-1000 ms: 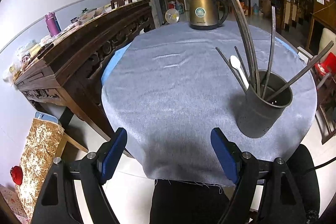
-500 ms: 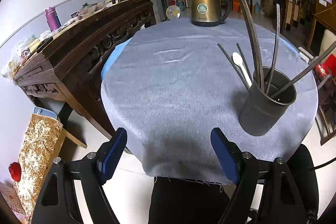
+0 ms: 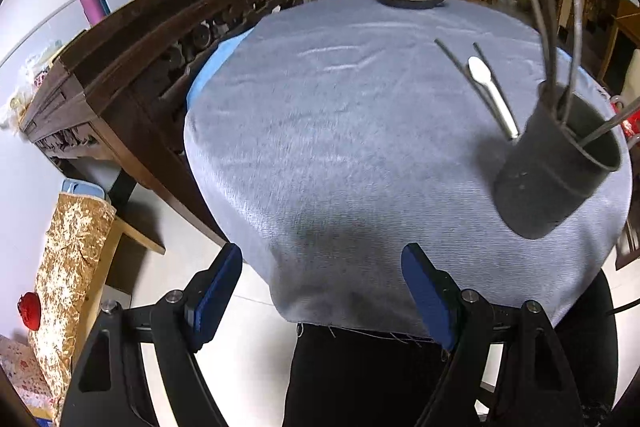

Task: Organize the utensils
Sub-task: 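Withdraw both tools from the holder toward the white spoon on the cloth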

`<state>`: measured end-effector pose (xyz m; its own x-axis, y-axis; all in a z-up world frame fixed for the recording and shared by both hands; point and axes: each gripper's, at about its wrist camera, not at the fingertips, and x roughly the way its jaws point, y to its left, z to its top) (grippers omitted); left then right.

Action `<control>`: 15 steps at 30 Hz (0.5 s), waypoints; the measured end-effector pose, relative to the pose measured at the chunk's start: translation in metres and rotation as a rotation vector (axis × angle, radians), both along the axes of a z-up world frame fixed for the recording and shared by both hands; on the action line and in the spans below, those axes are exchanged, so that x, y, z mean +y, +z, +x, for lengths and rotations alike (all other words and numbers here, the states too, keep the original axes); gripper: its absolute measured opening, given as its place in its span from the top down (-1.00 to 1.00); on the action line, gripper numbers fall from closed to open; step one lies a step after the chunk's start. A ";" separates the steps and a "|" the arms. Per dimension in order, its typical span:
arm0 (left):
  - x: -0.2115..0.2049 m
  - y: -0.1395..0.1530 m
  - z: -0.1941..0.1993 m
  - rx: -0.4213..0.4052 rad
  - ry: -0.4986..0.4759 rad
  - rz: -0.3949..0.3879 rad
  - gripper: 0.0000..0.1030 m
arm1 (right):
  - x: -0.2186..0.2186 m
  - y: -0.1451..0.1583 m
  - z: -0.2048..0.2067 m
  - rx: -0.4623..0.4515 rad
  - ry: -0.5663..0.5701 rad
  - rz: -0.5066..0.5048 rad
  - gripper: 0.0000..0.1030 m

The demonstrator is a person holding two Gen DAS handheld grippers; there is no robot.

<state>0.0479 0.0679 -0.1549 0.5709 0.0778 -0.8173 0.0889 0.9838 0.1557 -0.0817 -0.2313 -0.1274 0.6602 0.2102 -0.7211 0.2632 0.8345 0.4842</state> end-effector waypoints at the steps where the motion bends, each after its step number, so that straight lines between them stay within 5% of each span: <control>1: 0.001 -0.002 0.001 0.004 0.002 0.002 -0.60 | -0.002 -0.005 0.002 0.013 -0.004 0.008 -0.27; 15: 0.011 -0.012 0.038 0.025 0.052 0.024 -0.60 | -0.033 -0.023 0.023 0.066 -0.078 0.022 -0.27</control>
